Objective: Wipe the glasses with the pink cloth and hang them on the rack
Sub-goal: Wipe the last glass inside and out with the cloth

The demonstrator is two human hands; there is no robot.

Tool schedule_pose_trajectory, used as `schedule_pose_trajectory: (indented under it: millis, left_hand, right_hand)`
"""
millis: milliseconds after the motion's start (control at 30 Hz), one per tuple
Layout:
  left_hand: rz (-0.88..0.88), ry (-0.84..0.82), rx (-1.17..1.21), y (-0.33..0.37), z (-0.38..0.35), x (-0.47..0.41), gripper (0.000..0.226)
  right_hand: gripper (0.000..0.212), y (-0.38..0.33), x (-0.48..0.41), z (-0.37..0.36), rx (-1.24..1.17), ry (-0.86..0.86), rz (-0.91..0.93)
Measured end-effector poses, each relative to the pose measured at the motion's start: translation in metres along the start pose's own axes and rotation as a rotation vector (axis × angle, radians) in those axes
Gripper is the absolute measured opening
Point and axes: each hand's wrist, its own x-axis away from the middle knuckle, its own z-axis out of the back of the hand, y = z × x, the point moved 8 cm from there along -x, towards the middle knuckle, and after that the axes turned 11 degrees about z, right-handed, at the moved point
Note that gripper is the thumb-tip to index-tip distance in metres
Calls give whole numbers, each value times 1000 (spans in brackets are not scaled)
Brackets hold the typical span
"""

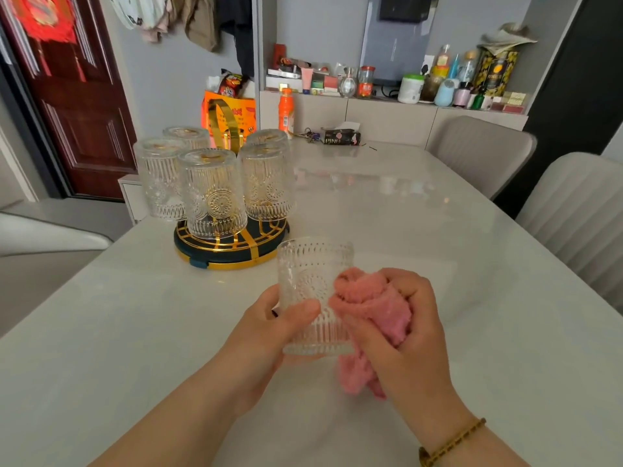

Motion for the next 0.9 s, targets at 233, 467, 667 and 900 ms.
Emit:
schedule_pose_trajectory:
  millis: [233,467,667,900]
  left_hand:
    - [-20,-38,50,2,-3,5,81]
    - [-9,-1,-21,1,0,4,78]
    - [10,-46,-14,-4,-9,7,83]
    - [-70,-27,95,9,2,5,58]
  right_hand:
    - [27,29,2,12,-18,115,-140]
    - [26,-2,2,-1,93,-45,102]
    - [27,24,-1,24,72,194,-106]
    - [24,11,5,1,25,16,12]
